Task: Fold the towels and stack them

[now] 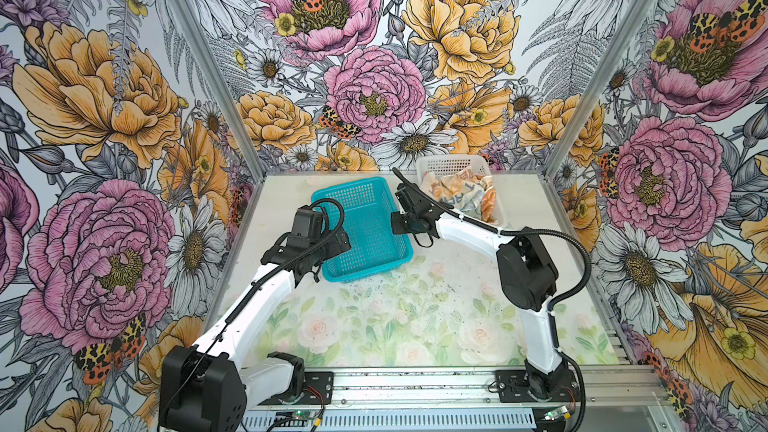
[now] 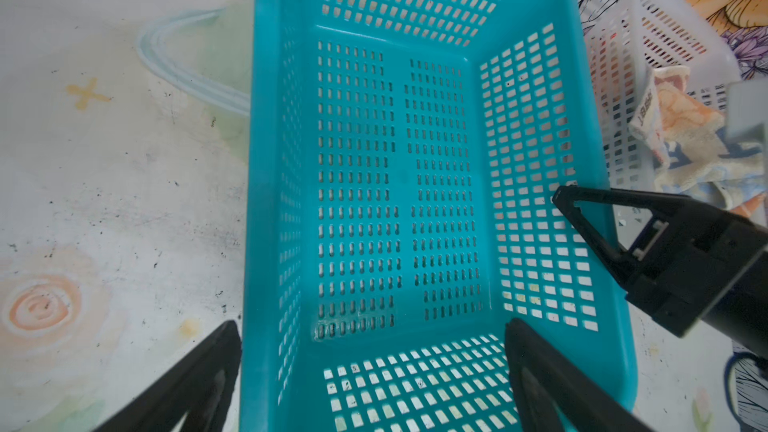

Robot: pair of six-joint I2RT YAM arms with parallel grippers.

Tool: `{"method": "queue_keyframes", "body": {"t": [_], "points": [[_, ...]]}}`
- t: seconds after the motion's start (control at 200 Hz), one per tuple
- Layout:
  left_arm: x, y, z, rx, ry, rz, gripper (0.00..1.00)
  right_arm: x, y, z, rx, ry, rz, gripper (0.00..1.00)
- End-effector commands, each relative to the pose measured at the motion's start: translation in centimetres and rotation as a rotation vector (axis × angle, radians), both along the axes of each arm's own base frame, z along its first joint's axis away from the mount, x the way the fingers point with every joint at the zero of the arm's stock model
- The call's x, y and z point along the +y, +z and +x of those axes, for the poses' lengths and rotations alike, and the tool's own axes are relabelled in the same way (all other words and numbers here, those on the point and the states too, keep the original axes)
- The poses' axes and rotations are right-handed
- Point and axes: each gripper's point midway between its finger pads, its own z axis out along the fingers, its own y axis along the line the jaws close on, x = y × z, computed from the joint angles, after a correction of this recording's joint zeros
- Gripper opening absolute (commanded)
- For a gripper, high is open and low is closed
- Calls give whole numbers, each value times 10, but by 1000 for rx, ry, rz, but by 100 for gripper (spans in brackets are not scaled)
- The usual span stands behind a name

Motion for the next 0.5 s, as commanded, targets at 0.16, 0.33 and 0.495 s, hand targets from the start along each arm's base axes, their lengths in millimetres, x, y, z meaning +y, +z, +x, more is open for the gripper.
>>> {"method": "queue_keyframes", "body": {"t": [0.16,0.33,0.495], "points": [[18,-5,-7,15,31,-13,99,12,15,31,-97,124,-148,25],[40,-14,-11,77,81,100,99,13,60,37,-187,149,-148,58],[53,-22,-2,116,141,99,99,4,93,21,-210,158,-123,88]]}}
